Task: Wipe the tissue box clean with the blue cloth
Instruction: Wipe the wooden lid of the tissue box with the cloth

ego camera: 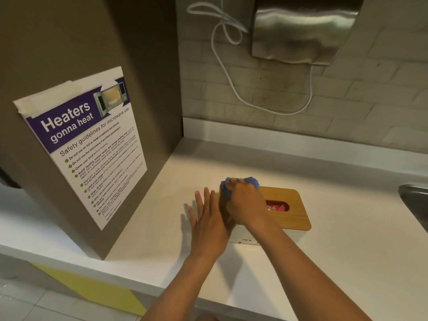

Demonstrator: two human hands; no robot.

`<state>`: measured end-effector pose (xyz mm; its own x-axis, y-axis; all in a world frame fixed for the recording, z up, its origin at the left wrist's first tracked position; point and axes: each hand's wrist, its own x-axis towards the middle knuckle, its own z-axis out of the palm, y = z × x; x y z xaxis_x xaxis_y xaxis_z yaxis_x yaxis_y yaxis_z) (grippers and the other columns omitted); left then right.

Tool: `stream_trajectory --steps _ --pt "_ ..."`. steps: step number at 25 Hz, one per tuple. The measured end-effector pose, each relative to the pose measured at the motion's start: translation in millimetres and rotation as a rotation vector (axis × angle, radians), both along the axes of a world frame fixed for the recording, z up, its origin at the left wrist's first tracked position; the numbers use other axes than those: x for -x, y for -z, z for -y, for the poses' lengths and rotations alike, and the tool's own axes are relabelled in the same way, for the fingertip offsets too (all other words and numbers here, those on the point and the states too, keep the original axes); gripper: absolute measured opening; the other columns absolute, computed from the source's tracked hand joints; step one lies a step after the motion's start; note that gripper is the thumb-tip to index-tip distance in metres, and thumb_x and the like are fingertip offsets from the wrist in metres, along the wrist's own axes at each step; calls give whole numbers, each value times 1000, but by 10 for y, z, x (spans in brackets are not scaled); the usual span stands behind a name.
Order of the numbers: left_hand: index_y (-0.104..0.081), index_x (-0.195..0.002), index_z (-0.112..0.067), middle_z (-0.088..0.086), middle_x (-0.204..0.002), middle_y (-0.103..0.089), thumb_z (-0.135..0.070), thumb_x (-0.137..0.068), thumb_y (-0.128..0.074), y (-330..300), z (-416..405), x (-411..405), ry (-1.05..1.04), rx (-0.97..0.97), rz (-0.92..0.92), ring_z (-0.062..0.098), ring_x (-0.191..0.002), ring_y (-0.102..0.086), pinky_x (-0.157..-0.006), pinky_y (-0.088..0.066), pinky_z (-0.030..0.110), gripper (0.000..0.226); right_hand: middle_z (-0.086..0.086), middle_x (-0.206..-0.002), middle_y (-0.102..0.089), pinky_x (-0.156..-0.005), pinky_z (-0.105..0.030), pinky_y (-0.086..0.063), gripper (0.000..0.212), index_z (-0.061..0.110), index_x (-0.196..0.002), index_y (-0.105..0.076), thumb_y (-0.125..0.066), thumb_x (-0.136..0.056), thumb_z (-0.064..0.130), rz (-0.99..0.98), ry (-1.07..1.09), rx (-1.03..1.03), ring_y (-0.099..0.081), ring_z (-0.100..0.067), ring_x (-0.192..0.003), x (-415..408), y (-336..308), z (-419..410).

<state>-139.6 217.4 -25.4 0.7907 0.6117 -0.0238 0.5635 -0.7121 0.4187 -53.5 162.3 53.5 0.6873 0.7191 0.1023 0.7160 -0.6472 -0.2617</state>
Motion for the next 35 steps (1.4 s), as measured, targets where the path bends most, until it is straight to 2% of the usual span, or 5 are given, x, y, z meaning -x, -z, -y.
stream_trajectory --steps 23,26,29,32,35 --pt "18 -160 -19 5 -168 25 -51 -106 -36 74 -48 3 29 -10 42 30 -153 28 -125 7 56 83 -3 -98 -66 -90 -32 -42 28 16 -105 -63 -44 -88 3 63 -78 93 -61 -24 -95 172 -97 117" --pt "37 -145 -27 -2 -153 40 -93 -81 -22 -53 -69 133 118 -2 9 31 -149 34 -122 16 51 109 -5 -101 -66 -88 -33 -45 30 13 -108 -63 -45 -87 2 26 -76 104 -62 -26 -95 221 -116 142" --pt "25 -158 -25 -8 -157 35 -110 -43 -2 -119 -152 396 138 -17 33 22 -150 32 -121 15 44 146 -6 -97 -67 -81 -36 -48 29 12 -102 -64 -46 -83 -1 65 -82 117 -64 -26 -90 246 -68 174" --pt "16 -160 -28 -14 -161 25 -104 -58 -35 -140 -235 508 143 1 95 15 -151 27 -123 13 39 137 -6 -102 -67 -84 -33 -45 32 12 -104 -65 -48 -80 -1 55 -43 115 -64 -25 -95 353 -62 160" --pt "19 -160 -24 -13 -159 31 -72 -86 -59 -184 -249 374 175 -142 59 19 -154 27 -123 14 40 118 -5 -103 -66 -90 -34 -41 35 13 -103 -67 -47 -80 -4 2 -11 61 -62 -23 -98 504 -68 193"
